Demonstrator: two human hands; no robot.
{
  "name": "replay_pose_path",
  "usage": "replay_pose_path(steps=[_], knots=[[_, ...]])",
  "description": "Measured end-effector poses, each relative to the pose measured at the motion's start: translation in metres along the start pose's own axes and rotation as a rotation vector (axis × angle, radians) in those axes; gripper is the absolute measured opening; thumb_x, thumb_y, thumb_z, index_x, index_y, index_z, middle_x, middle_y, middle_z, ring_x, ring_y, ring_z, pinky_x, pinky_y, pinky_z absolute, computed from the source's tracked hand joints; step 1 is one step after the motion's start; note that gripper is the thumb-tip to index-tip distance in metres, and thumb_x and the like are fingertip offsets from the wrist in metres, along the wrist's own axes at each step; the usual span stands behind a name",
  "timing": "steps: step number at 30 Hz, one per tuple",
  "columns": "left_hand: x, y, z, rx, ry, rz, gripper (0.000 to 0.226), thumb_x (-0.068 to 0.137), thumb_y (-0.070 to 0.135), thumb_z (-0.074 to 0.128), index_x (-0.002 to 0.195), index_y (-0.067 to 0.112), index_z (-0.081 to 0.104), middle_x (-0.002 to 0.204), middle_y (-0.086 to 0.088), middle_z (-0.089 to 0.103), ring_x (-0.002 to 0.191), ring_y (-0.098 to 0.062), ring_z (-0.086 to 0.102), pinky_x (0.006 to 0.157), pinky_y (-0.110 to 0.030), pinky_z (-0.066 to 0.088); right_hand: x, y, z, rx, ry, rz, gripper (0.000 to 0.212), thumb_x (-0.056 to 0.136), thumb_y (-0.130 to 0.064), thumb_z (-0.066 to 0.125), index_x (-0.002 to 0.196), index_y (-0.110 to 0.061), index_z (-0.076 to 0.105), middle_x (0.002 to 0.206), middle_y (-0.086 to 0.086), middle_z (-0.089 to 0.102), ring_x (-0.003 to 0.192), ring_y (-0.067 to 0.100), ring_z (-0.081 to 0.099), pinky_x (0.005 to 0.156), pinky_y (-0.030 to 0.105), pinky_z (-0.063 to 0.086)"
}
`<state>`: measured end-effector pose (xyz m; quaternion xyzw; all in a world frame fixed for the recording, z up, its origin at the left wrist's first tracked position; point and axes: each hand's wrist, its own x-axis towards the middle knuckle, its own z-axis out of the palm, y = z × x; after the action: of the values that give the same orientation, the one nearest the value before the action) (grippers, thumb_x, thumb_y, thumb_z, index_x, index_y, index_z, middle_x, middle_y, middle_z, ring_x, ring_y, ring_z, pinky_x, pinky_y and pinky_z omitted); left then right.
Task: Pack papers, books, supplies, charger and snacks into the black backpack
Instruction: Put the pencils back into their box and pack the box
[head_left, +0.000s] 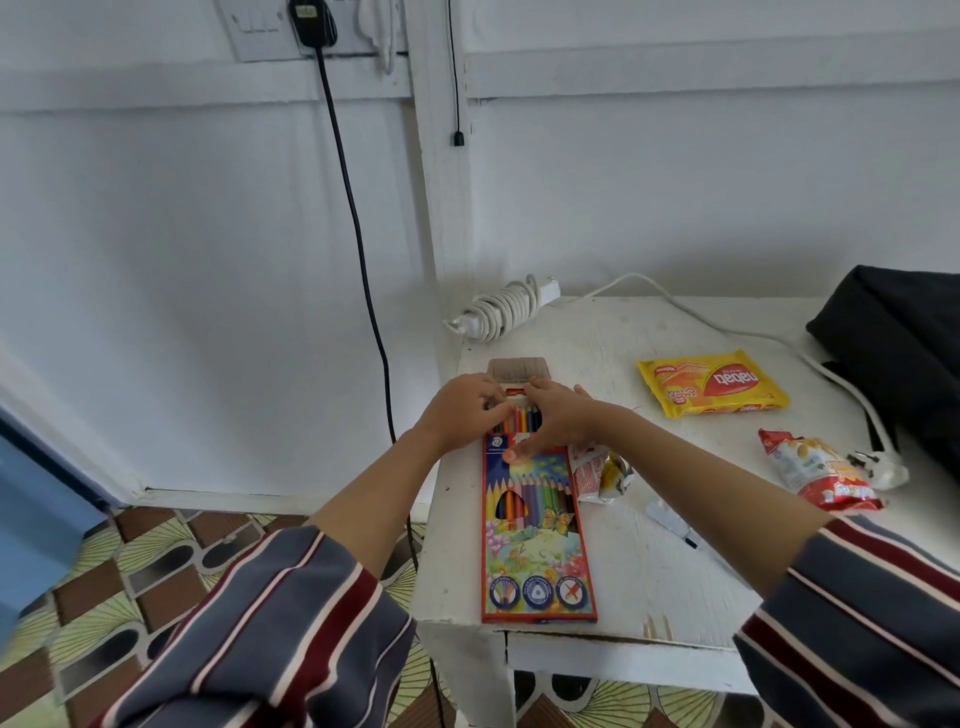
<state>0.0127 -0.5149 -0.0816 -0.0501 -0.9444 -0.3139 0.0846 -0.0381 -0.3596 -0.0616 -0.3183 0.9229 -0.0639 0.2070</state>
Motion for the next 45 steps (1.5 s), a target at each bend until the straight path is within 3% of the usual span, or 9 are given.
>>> replay_pose_path(steps=[2, 4, 6, 11, 19, 30, 41, 45], knots=[[0.002, 0.002, -0.003, -0.037, 0.042, -0.012, 0.019, 0.088, 0.02, 0.061, 0.093, 0.005, 0.071, 0.096, -0.01, 0.067, 0.089, -0.021, 0.059, 0.081, -0.036, 0.048, 0.001, 0.0, -0.004, 0.044, -0.017, -0.019, 0.091, 0.078, -0.057, 0.063, 0.145, -0.011, 0.024, 0.155, 0.008, 0.018, 0.14, 0.026, 0.022, 0.116, 0.047, 0.014], [0.007, 0.009, -0.008, -0.046, 0.075, 0.0, 0.019, 0.088, 0.02, 0.06, 0.097, 0.006, 0.07, 0.097, -0.009, 0.066, 0.09, -0.02, 0.059, 0.08, -0.034, 0.046, 0.001, 0.003, -0.01, 0.157, 0.01, -0.041, 0.06, 0.086, -0.04, 0.062, 0.136, -0.012, 0.042, 0.141, 0.009, 0.041, 0.125, 0.026, 0.043, 0.107, 0.042, 0.033], [0.016, 0.017, -0.013, -0.034, 0.076, 0.015, 0.02, 0.089, 0.019, 0.058, 0.099, 0.007, 0.07, 0.097, -0.007, 0.067, 0.091, -0.019, 0.059, 0.08, -0.032, 0.047, -0.003, 0.009, -0.019, 0.201, 0.117, -0.049, 0.044, 0.091, -0.023, 0.055, 0.132, -0.008, 0.049, 0.134, 0.012, 0.05, 0.119, 0.027, 0.048, 0.101, 0.037, 0.039], [0.05, 0.049, -0.02, 0.053, -0.015, 0.056, 0.025, 0.087, 0.023, 0.061, 0.11, 0.015, 0.067, 0.107, 0.0, 0.065, 0.089, -0.009, 0.055, 0.075, -0.022, 0.043, -0.023, 0.039, -0.048, 0.123, 0.305, -0.022, 0.041, 0.094, -0.022, 0.053, 0.133, -0.012, 0.049, 0.141, 0.007, 0.046, 0.13, 0.021, 0.039, 0.107, 0.031, 0.029], [0.093, 0.133, 0.011, 0.123, -0.17, 0.226, 0.034, 0.081, 0.02, 0.069, 0.115, 0.017, 0.063, 0.11, -0.002, 0.063, 0.091, -0.013, 0.055, 0.081, -0.028, 0.045, -0.092, 0.108, -0.083, 0.073, 0.401, 0.115, 0.041, 0.091, -0.024, 0.058, 0.131, -0.015, 0.052, 0.136, 0.005, 0.05, 0.124, 0.018, 0.046, 0.098, 0.024, 0.032], [0.136, 0.325, 0.117, 0.11, -0.186, 0.38, 0.036, 0.078, 0.022, 0.071, 0.112, 0.013, 0.065, 0.107, -0.005, 0.065, 0.096, -0.022, 0.06, 0.084, -0.035, 0.049, -0.228, 0.259, -0.118, 0.07, 0.48, 0.224, 0.041, 0.088, -0.021, 0.062, 0.126, -0.008, 0.057, 0.128, 0.007, 0.058, 0.117, 0.02, 0.052, 0.096, 0.027, 0.038], [0.16, 0.483, 0.237, 0.118, -0.274, 0.46, 0.037, 0.081, 0.03, 0.066, 0.117, 0.022, 0.061, 0.114, 0.003, 0.061, 0.102, -0.015, 0.057, 0.089, -0.036, 0.049, -0.346, 0.416, -0.109, 0.101, 0.525, 0.383, 0.042, 0.086, -0.021, 0.065, 0.124, -0.006, 0.058, 0.124, 0.009, 0.06, 0.114, 0.022, 0.054, 0.094, 0.028, 0.039], [0.185, 0.53, 0.272, 0.118, -0.322, 0.52, 0.033, 0.08, 0.031, 0.067, 0.112, 0.022, 0.064, 0.11, 0.003, 0.062, 0.1, -0.016, 0.058, 0.087, -0.036, 0.049, -0.372, 0.473, -0.113, 0.135, 0.577, 0.435, 0.037, 0.085, -0.017, 0.065, 0.12, -0.007, 0.061, 0.121, 0.01, 0.062, 0.112, 0.023, 0.056, 0.086, 0.023, 0.037]])
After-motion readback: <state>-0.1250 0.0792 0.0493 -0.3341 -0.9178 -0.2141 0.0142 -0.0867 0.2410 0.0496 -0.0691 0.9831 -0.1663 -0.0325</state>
